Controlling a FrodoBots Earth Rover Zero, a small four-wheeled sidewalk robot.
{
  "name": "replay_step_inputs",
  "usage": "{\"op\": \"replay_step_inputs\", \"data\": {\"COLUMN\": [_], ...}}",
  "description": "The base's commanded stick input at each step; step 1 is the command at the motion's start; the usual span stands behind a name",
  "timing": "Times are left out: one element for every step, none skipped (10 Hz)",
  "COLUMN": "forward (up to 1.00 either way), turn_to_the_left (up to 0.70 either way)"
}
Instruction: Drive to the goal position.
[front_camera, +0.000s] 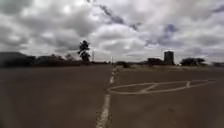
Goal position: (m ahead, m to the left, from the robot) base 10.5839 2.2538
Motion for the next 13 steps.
{"op": "replay_step_inputs", "data": {"forward": [0.80, 0.80, 0.80, 0.80, 0.80, 0.80, 0.80, 0.80, 0.80, 0.80, 0.80, 0.80, 0.80], "turn_to_the_left": [0.00, 0.00, 0.00, 0.00, 0.00, 0.00, 0.00, 0.00, 0.00, 0.00, 0.00, 0.00, 0.00]}}
